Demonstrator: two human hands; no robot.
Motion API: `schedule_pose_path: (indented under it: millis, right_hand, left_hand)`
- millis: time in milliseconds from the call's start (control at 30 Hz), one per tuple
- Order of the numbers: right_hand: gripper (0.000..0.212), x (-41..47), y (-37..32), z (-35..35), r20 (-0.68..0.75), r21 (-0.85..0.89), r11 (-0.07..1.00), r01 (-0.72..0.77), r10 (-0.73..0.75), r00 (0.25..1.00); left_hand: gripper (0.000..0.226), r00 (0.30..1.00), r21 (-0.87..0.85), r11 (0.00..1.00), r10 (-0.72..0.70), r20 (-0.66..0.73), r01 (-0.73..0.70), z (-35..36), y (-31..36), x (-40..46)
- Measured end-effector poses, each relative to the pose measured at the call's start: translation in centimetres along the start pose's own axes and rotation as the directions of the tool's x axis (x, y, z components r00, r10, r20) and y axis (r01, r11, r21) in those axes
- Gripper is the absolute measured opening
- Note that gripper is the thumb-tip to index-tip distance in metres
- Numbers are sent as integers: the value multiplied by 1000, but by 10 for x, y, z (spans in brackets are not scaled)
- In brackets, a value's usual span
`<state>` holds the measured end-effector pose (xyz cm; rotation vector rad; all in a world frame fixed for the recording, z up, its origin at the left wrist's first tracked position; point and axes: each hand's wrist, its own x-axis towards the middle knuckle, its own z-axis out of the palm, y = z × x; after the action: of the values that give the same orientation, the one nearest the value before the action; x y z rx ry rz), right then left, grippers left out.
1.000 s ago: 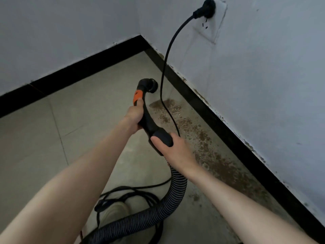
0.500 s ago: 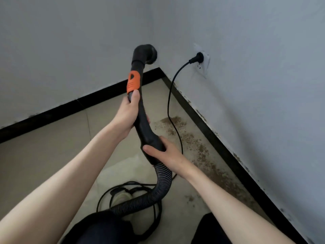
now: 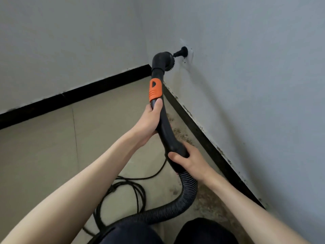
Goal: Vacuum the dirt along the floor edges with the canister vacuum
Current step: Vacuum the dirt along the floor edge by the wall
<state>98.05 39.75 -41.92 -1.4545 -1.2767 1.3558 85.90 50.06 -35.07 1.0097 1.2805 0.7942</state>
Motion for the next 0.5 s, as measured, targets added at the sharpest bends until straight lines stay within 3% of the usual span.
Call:
schedule_pose_path:
  millis: [100,200,300,500]
  right_hand:
    - [41,-2,24,-9,-31,-118,991,-62,59,998]
    - [21,-5,50,-11,-119,-108,991,-73,60,991]
    - [13,-7,70,-8,-174,-72,995,-63,49,984]
    - [15,-1,84,9,-255,-151,989,-12,-27,966]
  left_hand:
    - [56,997,91,994,48,66,-54,13,-34,4]
    - [59,989,146,985,78,125,-96,24,-61,14]
    - [59,989,135,990,8,146,-28,35,-76,26]
    - [45,980,105,994,17,198,-39,29,-98,39]
